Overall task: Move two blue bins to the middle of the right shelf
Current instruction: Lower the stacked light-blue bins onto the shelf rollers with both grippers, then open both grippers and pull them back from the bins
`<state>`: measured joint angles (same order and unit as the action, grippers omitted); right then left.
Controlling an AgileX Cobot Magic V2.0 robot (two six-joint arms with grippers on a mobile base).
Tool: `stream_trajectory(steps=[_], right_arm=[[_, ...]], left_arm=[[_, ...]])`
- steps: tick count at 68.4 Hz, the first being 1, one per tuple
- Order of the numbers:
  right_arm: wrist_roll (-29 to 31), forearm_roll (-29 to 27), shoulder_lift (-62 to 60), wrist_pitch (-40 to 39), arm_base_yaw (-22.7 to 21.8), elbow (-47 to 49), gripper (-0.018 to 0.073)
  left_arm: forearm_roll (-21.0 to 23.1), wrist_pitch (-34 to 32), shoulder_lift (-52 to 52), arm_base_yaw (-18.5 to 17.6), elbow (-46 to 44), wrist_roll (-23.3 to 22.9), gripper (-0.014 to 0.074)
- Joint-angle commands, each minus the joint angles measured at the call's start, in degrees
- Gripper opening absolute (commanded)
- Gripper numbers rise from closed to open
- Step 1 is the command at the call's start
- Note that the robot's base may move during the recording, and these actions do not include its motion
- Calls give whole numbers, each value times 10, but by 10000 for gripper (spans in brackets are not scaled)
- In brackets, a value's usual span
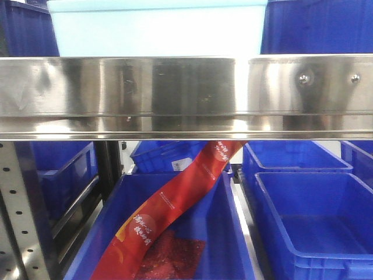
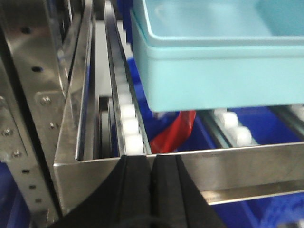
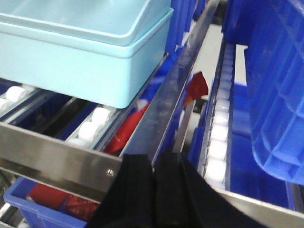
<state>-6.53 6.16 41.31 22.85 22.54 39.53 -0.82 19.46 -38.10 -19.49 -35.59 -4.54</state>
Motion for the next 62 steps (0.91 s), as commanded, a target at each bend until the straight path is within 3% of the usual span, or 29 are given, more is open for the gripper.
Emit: stream_trajectory(steps=[1, 22, 62], right_arm=[[4, 8, -58, -55, -2, -52, -160], [4, 14, -192, -79, -2, -118, -160], [4, 14, -196, -85, -2, -118, -160]], left_arm=[[0, -52, 43, -1, 30, 0, -111], [0, -68, 103, -1, 61, 0, -111], [0, -70, 103, -1, 61, 0, -111]])
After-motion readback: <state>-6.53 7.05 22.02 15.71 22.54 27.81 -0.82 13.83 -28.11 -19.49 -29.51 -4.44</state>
